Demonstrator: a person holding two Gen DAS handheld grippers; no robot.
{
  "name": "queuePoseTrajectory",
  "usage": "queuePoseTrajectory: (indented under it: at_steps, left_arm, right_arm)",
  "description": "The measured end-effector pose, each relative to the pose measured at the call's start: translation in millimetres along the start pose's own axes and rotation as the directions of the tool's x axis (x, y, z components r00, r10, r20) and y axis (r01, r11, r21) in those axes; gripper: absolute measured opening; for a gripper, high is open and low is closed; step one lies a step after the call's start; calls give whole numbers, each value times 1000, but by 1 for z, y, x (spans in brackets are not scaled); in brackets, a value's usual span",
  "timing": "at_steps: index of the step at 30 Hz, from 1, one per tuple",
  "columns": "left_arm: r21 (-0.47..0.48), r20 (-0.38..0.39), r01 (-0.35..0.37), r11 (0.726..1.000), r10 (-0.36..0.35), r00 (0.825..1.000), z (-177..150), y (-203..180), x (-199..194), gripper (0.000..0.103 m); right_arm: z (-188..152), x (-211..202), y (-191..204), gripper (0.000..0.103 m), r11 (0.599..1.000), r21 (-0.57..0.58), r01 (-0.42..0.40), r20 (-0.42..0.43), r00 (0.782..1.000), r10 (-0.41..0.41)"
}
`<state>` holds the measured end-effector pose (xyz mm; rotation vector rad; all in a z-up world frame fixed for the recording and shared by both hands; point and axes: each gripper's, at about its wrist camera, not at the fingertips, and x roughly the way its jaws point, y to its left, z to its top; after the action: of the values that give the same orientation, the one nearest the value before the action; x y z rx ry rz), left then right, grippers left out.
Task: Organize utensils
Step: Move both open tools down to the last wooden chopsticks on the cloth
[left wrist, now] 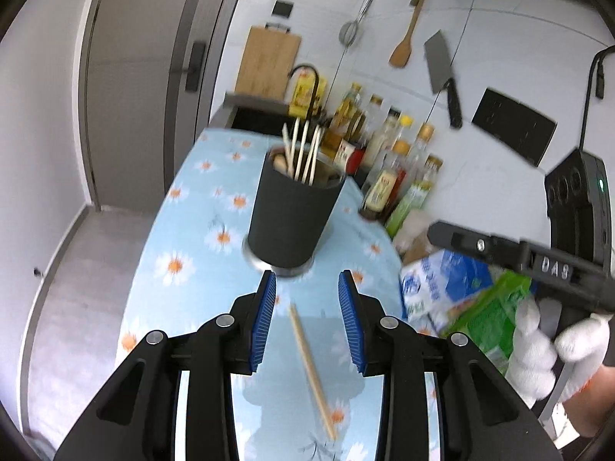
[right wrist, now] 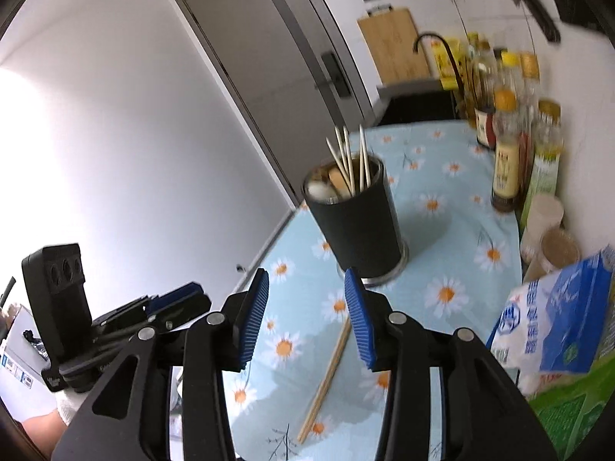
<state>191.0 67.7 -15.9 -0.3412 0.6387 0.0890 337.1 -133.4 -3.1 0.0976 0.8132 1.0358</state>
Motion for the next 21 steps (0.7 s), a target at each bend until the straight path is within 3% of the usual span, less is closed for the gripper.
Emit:
queuePoseTrajectory:
  at_steps: [4, 10, 16, 21]
  left_arm:
    - [-10, -80, -1, 1000, 0, 997, -21, 13, 11, 33]
    - [-12, -136, -3, 1000, 2, 991, -38, 29, 13, 33]
    - [-11, -194, 34, 999, -35, 980, -53, 47, 17, 33]
    - [-55, -228, 66, 996, -77, 971, -68, 65, 23, 33]
  right_arm:
    - [-9, 24, -2, 42, 998, 51, 33, -122, 992, -26]
    - [-24, 64, -9, 42, 983, 153, 100, -313, 949, -48]
    - [-43, 107, -19, 41, 951, 234, 200, -502, 863, -58]
    - [-54, 144, -28, 27, 922, 239, 306, -628, 773, -93]
